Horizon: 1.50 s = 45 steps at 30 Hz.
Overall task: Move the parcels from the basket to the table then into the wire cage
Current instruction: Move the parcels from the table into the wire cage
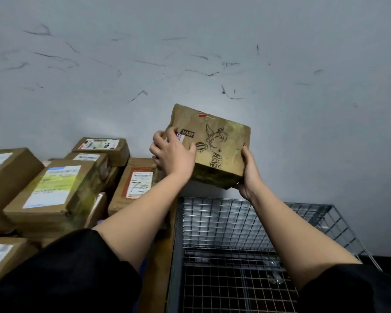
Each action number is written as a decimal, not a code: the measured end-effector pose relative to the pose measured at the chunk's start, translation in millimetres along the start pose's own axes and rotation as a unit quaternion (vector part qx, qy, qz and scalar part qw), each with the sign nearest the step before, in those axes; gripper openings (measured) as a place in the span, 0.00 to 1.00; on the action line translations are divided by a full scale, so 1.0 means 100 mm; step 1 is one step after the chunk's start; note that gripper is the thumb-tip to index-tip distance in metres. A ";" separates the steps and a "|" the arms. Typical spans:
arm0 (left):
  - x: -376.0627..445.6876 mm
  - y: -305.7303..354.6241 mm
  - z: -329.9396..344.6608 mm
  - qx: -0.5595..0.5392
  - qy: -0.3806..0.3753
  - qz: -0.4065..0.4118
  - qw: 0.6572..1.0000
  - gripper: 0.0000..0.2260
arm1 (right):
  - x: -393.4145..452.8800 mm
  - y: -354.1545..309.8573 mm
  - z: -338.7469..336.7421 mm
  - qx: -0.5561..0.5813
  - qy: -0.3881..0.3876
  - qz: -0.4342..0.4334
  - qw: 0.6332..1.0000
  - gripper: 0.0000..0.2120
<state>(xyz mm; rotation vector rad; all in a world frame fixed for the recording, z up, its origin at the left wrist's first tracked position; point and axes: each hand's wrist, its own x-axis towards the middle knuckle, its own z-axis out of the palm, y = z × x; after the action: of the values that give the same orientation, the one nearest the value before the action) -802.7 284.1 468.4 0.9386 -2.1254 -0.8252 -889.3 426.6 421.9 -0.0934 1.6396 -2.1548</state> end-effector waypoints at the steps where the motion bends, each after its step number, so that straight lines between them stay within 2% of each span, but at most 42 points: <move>1: -0.07 0.06 0.06 -0.015 -0.001 -0.010 1.000 0.24 | -0.02 -0.02 -0.12 0.011 -0.008 -0.008 1.000 0.27; 4: -0.33 0.24 0.29 -0.046 0.002 -0.026 0.999 0.24 | -0.06 -0.05 -0.54 0.017 -0.020 0.004 1.000 0.38; 5: -0.40 0.29 0.37 -0.049 0.002 -0.031 0.998 0.25 | -0.08 -0.06 -0.67 0.013 -0.019 0.013 1.000 0.38; 9: -0.65 0.41 0.63 -0.017 -0.011 -0.102 0.995 0.31 | 0.00 0.00 -1.15 0.025 -0.035 0.067 0.997 0.28; 12: -0.83 0.39 0.79 -0.013 -0.037 -0.137 0.990 0.29 | 0.03 0.01 -1.41 -0.016 -0.022 0.091 0.995 0.24; 16: -0.98 0.26 0.96 -0.081 -0.080 -0.184 0.976 0.26 | 0.11 0.06 -1.59 -0.088 0.005 0.094 0.992 0.27; 20: -1.03 0.07 1.15 -0.123 -0.118 -0.212 0.962 0.24 | 0.15 0.19 -1.77 -0.140 0.020 0.119 0.983 0.25; 23: -1.04 -0.14 1.33 -0.179 -0.153 -0.254 0.938 0.23 | 0.13 0.32 -1.86 -0.150 0.005 0.157 0.976 0.22; 26: -1.10 -0.37 1.52 -0.219 -0.197 -0.309 0.905 0.25 | 0.12 0.51 -1.90 -0.157 0.036 0.188 0.969 0.21; 30: -1.21 -0.78 1.88 -0.227 -0.219 -0.347 0.883 0.26 | 0.24 0.98 -1.97 -0.169 0.076 0.194 0.963 0.20; 35: -1.46 -1.29 2.28 -0.170 -0.197 -0.404 0.877 0.29 | 0.43 1.72 -2.17 -0.168 0.096 0.237 0.952 0.26; 39: -1.62 -1.82 2.72 -0.121 -0.197 -0.424 0.876 0.20 | 0.70 2.42 -2.38 -0.168 0.097 0.269 0.943 0.27; 45: -1.79 -2.82 3.47 -0.078 -0.185 -0.424 0.883 0.18 | 1.09 3.58 -2.62 -0.148 0.090 0.309 0.935 0.28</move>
<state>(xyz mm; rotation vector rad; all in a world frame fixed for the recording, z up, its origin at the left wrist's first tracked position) -869.4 368.2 -0.7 1.7731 -1.8504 -1.6867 -962.8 548.2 -12.3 0.4824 1.7795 -1.4690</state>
